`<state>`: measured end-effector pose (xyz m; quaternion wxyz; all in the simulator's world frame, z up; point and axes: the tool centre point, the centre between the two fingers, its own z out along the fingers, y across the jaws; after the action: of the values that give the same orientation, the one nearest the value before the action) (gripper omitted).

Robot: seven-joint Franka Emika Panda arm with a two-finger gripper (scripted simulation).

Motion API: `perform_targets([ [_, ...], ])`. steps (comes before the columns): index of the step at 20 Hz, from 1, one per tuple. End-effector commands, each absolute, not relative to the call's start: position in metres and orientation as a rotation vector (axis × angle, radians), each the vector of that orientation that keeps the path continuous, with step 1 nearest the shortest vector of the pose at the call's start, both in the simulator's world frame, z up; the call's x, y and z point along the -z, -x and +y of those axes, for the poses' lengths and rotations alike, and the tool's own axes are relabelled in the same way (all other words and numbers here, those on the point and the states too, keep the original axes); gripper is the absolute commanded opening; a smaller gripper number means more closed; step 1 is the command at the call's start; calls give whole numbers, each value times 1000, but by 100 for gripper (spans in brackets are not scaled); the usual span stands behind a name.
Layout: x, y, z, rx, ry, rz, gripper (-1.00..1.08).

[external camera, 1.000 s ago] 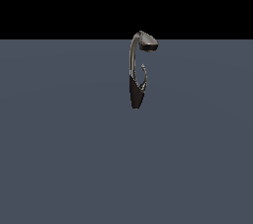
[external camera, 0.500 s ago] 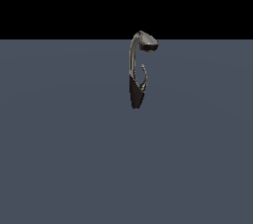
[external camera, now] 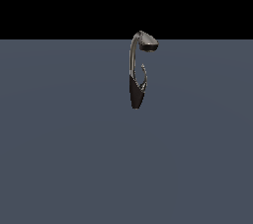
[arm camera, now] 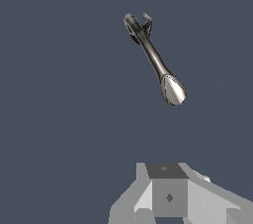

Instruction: Turn on the faucet by rotating a designated handle.

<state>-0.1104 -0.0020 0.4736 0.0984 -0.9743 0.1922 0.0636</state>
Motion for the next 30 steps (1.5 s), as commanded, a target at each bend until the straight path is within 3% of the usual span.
perform_targets([
  [1, -466, 92, -3, -220, 2839, 639, -100],
  [15, -400, -4, -17, -405, 2573, 1009, -100],
  [30, -294, -87, -41, -610, 2238, 1370, -100],
])
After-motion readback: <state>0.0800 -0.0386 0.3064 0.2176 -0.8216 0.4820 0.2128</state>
